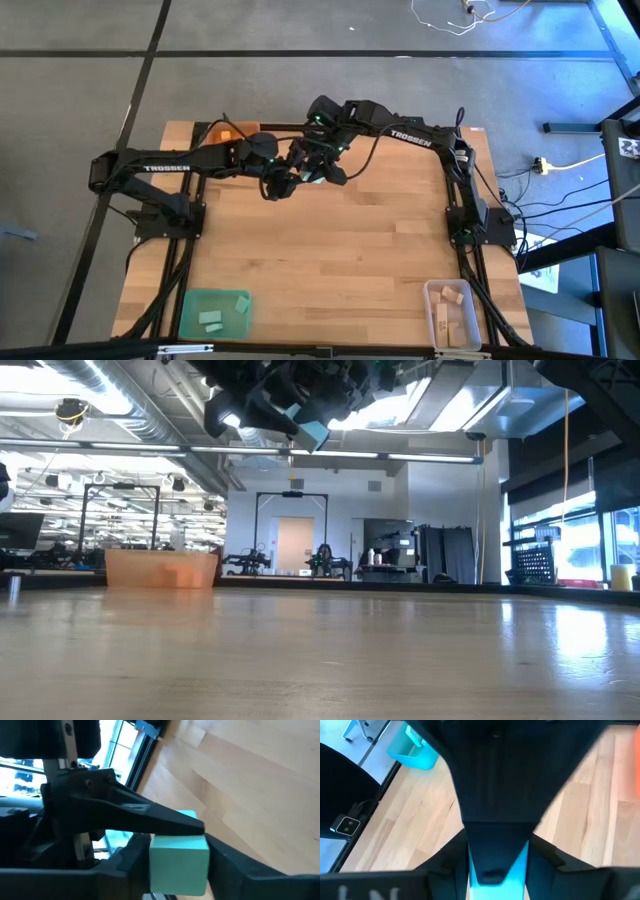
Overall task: Sort & place blocks by color
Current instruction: Put the blue block into the blue bin
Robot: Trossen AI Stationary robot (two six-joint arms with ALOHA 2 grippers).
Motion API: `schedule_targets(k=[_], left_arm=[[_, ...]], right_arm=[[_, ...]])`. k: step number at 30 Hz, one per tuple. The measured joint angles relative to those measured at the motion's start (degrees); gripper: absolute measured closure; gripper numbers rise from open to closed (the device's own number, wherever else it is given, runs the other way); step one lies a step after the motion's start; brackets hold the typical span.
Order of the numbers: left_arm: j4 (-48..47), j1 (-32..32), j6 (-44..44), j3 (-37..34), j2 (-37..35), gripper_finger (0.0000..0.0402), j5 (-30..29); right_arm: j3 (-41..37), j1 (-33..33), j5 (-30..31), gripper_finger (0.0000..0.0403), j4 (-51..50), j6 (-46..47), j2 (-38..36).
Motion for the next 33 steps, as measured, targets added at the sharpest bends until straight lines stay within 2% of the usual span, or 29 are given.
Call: schedule_targets(k=[4, 15, 17, 19, 22, 24, 27, 33], left_arm=[[-0.4, 0.0, -0.1, 0.0, 0.0, 0.0277, -0.2], [-0.6, 0.0, -1.6, 0.0, 0.0, 0.0277, -0.4], [-0.9, 0.0, -1.8, 0.0, 0.0, 0.0277, -0.8], [-1.5, 0.0, -2.2, 0.0, 0.0, 0.0277, -2.0], [-2.3, -0.5, -2.3, 0.0, 0.0, 0.0277, -5.5], [-3.0, -0.7, -2.2, 0.0, -0.2, 0.0277, -7.7], [-4.9, -0.7, -2.8, 0.0, -1.1, 0.0277, -8.8], [-8.9, -0.8, -10.7, 0.1, -1.9, 0.0277, -12.5]], right_arm=[[0.0, -0.1, -0.2, 0.027, 0.0, 0.0, 0.0], [0.0, 0.0, 0.1, 0.0269, 0.0, 0.5, 0.0], [0.0, 0.1, 1.6, 0.0243, 0.0, 1.7, 0.0], [0.0, -0.1, 3.0, 0.0194, 0.1, 3.0, 0.0], [0.0, -0.9, 3.9, 0.0131, -0.9, 4.7, 0.0], [0.0, -1.9, 4.2, 0.0104, -3.0, 4.4, -0.1], [0.0, -3.5, 5.5, 0.0085, -6.0, 4.1, -0.4], [0.0, -7.4, 10.2, 0.0081, -13.1, 4.5, -2.5]])
